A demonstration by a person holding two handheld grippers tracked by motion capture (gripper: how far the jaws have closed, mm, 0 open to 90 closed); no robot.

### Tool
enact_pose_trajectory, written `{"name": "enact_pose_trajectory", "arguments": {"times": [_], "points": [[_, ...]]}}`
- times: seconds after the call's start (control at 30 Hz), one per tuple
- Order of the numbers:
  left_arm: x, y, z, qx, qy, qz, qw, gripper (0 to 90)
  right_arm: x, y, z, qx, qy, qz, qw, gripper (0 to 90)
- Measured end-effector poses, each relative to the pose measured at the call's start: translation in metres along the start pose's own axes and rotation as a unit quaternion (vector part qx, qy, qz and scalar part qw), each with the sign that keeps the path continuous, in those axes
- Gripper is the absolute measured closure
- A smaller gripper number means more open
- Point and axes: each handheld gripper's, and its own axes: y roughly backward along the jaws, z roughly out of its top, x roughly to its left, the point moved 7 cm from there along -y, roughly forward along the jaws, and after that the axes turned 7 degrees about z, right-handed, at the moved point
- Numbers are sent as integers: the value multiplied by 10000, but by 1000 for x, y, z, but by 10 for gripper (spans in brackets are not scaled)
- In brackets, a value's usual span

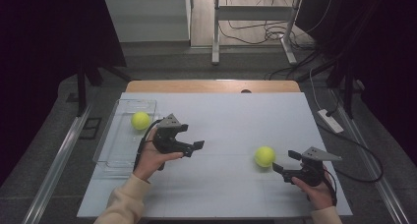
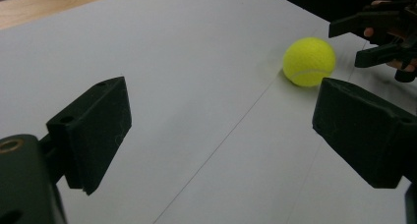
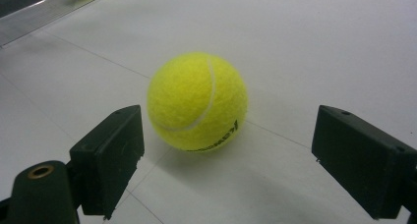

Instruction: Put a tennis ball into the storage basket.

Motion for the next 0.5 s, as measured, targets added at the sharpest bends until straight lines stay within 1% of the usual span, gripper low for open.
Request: {"name": "enact_pose_trajectory", "arguments": {"times": [0.23,0.43,0.5], "points": [[-6,-9,4,-6,2,-37,10000,87,1,-1,-1,47,64,8,10000,121],[-9,-16,5,36,-47,-89,9999,87,2,0,-1,43,65,27,10000,121],[-10,-18,5,30,-30,-106,9999,88,2,0,-1,29,53,20,10000,121]]}}
